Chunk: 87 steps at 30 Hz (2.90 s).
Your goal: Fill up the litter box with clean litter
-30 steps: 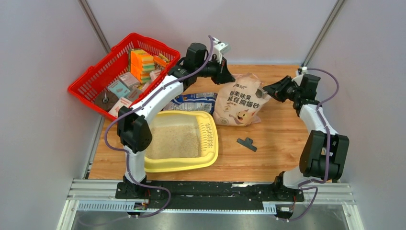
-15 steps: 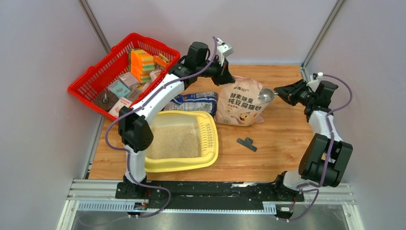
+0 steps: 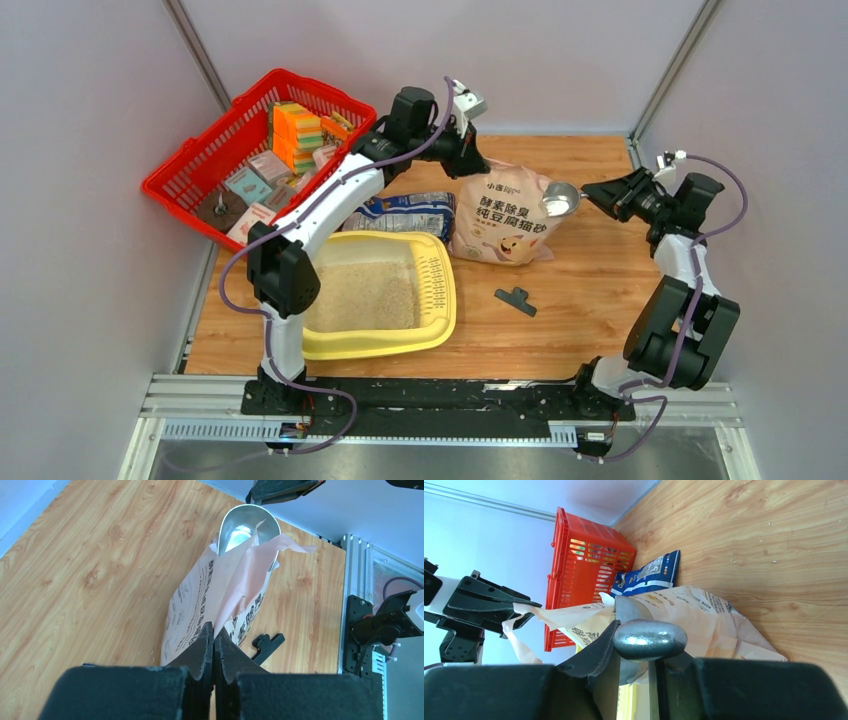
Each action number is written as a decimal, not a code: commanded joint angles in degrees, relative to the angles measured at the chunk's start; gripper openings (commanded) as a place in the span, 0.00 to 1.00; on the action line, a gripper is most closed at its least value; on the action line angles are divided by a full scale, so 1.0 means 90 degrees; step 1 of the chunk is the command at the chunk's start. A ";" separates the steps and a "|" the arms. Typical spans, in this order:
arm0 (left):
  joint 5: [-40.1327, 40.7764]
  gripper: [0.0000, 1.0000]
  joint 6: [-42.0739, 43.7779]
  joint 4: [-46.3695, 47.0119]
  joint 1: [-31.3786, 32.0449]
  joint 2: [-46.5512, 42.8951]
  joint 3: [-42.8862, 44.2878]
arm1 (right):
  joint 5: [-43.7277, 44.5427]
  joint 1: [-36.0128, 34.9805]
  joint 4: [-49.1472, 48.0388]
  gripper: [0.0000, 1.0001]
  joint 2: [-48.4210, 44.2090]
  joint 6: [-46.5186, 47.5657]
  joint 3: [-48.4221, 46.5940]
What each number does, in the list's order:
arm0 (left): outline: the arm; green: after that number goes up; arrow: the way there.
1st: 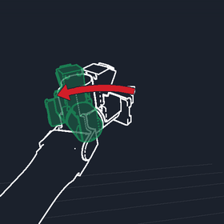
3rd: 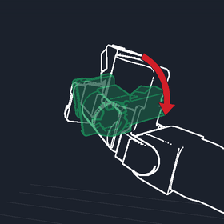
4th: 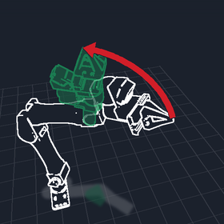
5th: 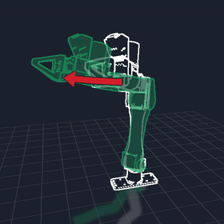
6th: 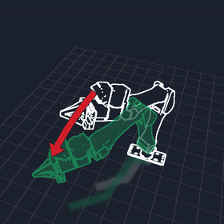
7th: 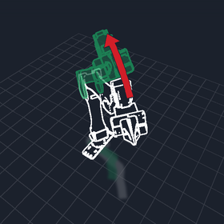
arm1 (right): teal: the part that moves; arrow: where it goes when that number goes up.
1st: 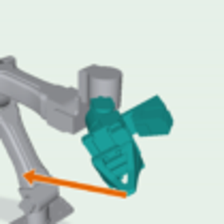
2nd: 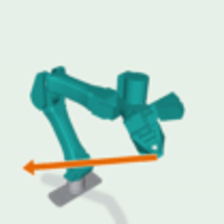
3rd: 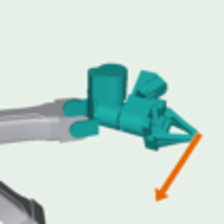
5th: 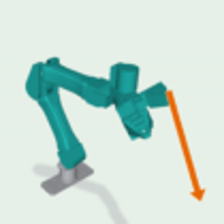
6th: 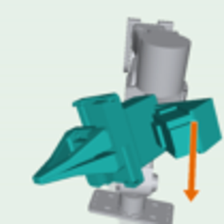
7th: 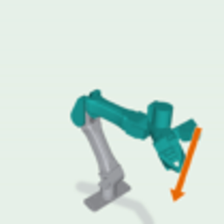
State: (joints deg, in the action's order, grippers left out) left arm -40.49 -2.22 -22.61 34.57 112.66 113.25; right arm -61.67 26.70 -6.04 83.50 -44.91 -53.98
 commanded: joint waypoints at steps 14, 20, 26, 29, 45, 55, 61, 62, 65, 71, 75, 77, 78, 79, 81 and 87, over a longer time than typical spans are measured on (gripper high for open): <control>0.0163 0.00 0.0129 0.0432 -0.0325 -0.0311 0.0434 | -0.0062 0.0559 -0.0139 0.00 -0.0323 -0.0206 -0.0135; 0.0202 0.00 0.0100 0.0471 -0.0345 -0.0369 0.0376 | 0.0319 0.0559 0.0466 0.00 -0.0665 0.0175 -0.0292; 0.0182 0.00 0.0061 0.0540 -0.0345 -0.0428 0.0219 | 0.0436 0.0569 0.0301 0.00 -0.0850 -0.0176 -0.0009; 0.0173 0.00 0.0061 0.0569 -0.0345 -0.0438 0.0219 | 0.0475 0.0578 0.0213 0.00 -0.0860 -0.0235 0.0040; 0.0075 0.00 -0.0007 0.0628 -0.0355 -0.0399 0.0180 | 0.0446 0.0754 -0.0597 0.00 -0.0548 -0.1445 0.0519; 0.0056 0.00 -0.0037 0.0647 -0.0413 -0.0331 0.0268 | 0.0329 0.0950 -0.0793 0.00 -0.0548 -0.1563 0.0441; 0.0085 0.00 -0.0105 0.0667 -0.0423 -0.0252 0.0317 | 0.0251 0.0959 -0.0929 0.00 -0.0606 -0.1690 0.0528; 0.0114 0.00 -0.0115 0.0676 -0.0423 -0.0233 0.0327 | 0.0231 0.0959 -0.1027 0.00 -0.0606 -0.1787 0.0558; 0.0143 0.00 -0.0134 0.0686 -0.0423 -0.0204 0.0327 | 0.0182 0.0969 -0.1155 0.00 -0.0635 -0.1924 0.0597; 0.0192 0.00 -0.0183 0.0676 -0.0423 0.0050 0.0531 | -0.0032 0.0969 -0.1106 0.00 -0.0908 -0.2139 0.0587; 0.0280 0.00 -0.0232 0.0725 -0.0433 0.0206 0.0746 | -0.0159 0.0969 -0.0843 0.00 -0.1172 -0.2149 0.0626; 0.0309 0.00 -0.0271 0.0764 -0.0452 0.0304 0.0795 | -0.0247 0.0969 -0.0687 0.00 -0.1328 -0.2139 0.0665; 0.0309 0.00 -0.0281 0.0774 -0.0471 0.0324 0.0815 | -0.0296 0.0969 -0.0638 0.00 -0.1358 -0.2130 0.0694; 0.0319 0.00 -0.0300 0.0803 -0.0481 0.0343 0.0825 | -0.0374 0.0959 -0.0569 0.00 -0.1397 -0.2062 0.0704; 0.0348 0.00 -0.0349 0.0842 -0.0491 0.0382 0.0825 | -0.0423 0.0959 -0.0296 0.00 -0.1495 -0.1954 0.0695; 0.0270 0.00 -0.0525 0.0940 -0.0511 0.0334 0.0650 | -0.0472 0.0541 -0.0051 0.00 -0.1641 -0.1856 0.0646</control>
State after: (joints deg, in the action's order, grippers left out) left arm -37.82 -4.97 -20.69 30.59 116.92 116.95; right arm -63.75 34.44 -8.43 71.02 -61.67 -47.64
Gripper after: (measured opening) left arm 0.007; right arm 0.247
